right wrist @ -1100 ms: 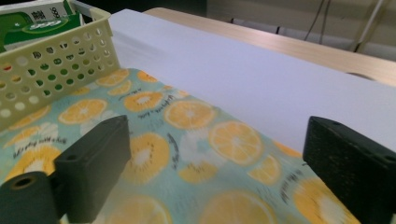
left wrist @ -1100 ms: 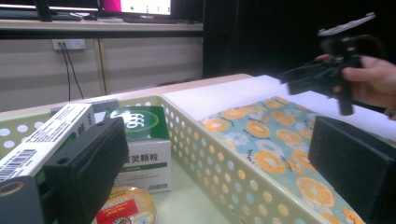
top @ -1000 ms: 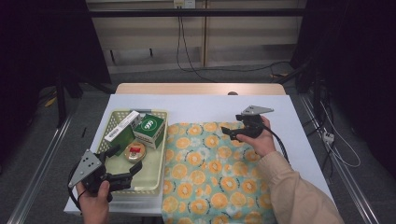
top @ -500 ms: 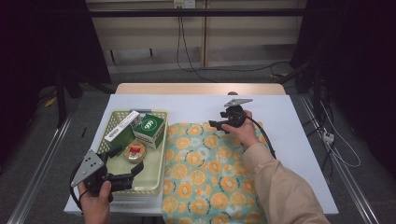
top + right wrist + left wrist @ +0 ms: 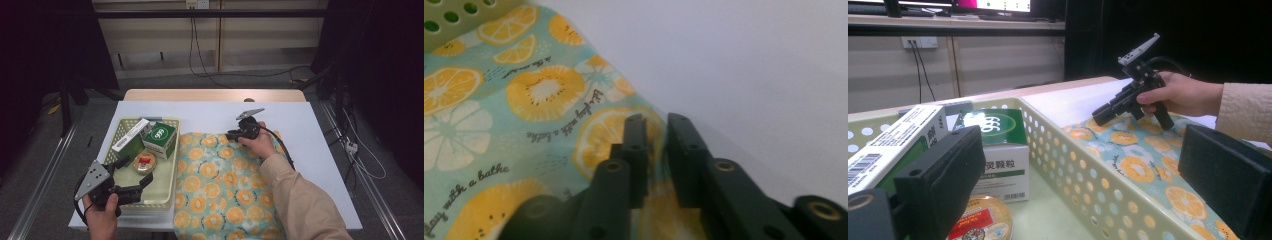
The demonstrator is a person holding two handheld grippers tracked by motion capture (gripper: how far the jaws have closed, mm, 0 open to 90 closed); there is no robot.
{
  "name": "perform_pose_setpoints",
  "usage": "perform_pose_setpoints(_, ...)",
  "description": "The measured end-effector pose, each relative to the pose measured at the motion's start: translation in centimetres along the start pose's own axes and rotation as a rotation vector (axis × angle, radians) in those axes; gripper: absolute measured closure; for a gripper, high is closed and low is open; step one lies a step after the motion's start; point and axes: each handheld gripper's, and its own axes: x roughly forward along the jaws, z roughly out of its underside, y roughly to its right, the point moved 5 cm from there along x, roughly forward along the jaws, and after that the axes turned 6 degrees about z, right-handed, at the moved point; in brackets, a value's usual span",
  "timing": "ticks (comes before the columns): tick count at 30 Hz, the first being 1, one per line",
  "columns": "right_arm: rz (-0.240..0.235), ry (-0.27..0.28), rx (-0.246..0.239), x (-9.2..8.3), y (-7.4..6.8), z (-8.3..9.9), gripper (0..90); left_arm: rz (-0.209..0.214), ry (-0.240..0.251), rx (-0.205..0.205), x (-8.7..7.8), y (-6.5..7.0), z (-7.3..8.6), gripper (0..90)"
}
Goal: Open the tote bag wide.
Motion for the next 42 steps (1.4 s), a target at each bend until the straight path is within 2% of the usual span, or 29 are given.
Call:
perform_pose_setpoints(1,-0.012,-0.009,0.006,-0.1,-0.1,0.0,89.5,0.001,-0.001,-0.003,0.0,0.1,0.0,4.7)
perform_pose_setpoints(4,-0.029,-0.018,0.016,-0.2,-0.3,0.1,90.0,0.008,0.0,-0.002,0.3,0.3,0.0,4.7)
perform_pose_setpoints(6,-0.013,-0.025,0.004,-0.4,-0.3,0.0,90.0,0.01,-0.012,0.012,0.3,0.4,-0.1,4.7)
perform_pose_setpoints(9,0.016,0.023,0.037,-1.1,0.8,-0.6,90.0,0.01,-0.006,0.006,0.4,0.5,-0.1,4.7)
perform_pose_setpoints(16,0.123,0.068,0.097,-3.2,5.8,-1.7,90.0,0.004,-0.004,0.011,0.5,0.6,-0.5,4.7)
perform_pose_setpoints(17,0.123,0.068,0.097,-3.2,5.8,-1.7,90.0,0.003,-0.003,0.009,0.5,0.6,-0.5,4.7)
perform_pose_setpoints(18,0.149,0.08,0.119,-3.6,7.6,-2.0,90.0,0.0,-0.008,0.011,0.6,0.5,-0.5,4.7)
perform_pose_setpoints(21,0.221,0.08,0.149,-3.9,10.6,-2.3,90.0,-0.01,-0.016,0.02,0.6,0.4,-0.5,4.7)
perform_pose_setpoints(22,0.221,0.08,0.149,-3.9,10.6,-2.3,90.0,-0.01,-0.016,0.02,0.6,0.4,-0.5,4.7)
perform_pose_setpoints(23,0.267,0.108,0.197,-4.4,12.6,-2.5,90.0,-0.011,-0.018,0.021,0.6,0.4,-0.4,4.7)
perform_pose_setpoints(24,0.291,0.112,0.207,-4.6,13.4,-2.5,90.0,-0.01,-0.019,0.016,0.6,0.3,-0.4,4.7)
perform_pose_setpoints(25,0.3,0.116,0.211,-4.7,14.0,-2.4,88.8,-0.011,-0.02,0.01,0.6,0.2,-0.3,4.7)
perform_pose_setpoints(26,0.303,0.119,0.227,-4.8,14.4,-2.3,81.1,-0.011,-0.02,0.01,0.6,0.2,-0.3,4.7)
perform_pose_setpoints(27,0.325,0.125,0.218,-5.0,14.7,-2.3,74.4,-0.012,-0.021,0.006,0.6,0.2,-0.3,4.7)
perform_pose_setpoints(28,0.326,0.123,0.195,-5.2,14.6,-2.4,70.0,-0.01,-0.018,0.003,0.6,0.1,-0.3,4.7)
perform_pose_setpoints(29,0.328,0.116,0.181,-5.3,14.4,-2.4,60.6,-0.009,-0.015,0.004,0.6,0.1,-0.3,4.7)
perform_pose_setpoints(30,0.335,0.104,0.173,-5.5,14.1,-2.4,46.8,-0.008,-0.012,0.002,0.7,0.1,-0.4,4.7)
perform_pose_setpoints(31,0.33,0.102,0.169,-5.7,13.6,-2.4,43.5,-0.002,-0.018,0.007,0.8,0.2,-0.3,4.7)
perform_pose_setpoints(32,0.309,0.123,0.16,-6.0,13.0,-2.5,46.2,-0.002,-0.018,0.007,0.8,0.2,-0.3,4.7)
perform_pose_setpoints(33,0.288,0.125,0.15,-6.3,12.2,-2.4,43.8,0.002,-0.018,0.012,0.9,0.2,-0.4,4.7)
perform_pose_setpoints(34,0.271,0.11,0.132,-6.6,11.4,-2.3,38.9,0.004,-0.018,0.014,1.0,0.2,-0.4,4.7)
perform_pose_setpoints(36,0.241,0.12,0.121,-7.4,9.8,-2.0,32.0,0.009,-0.017,0.022,1.1,0.4,-0.5,4.7)
perform_pose_setpoints(40,0.173,0.13,0.068,-9.5,6.1,-0.9,25.2,0.012,-0.007,-0.002,1.1,0.3,-0.3,4.7)
perform_pose_setpoints(41,0.173,0.13,0.068,-9.5,6.1,-0.9,25.2,0.012,-0.007,-0.002,1.1,0.3,-0.3,4.7)
perform_pose_setpoints(42,0.143,0.139,0.05,-10.6,4.3,0.0,23.9,0.012,-0.004,-0.002,1.1,0.3,-0.3,4.7)
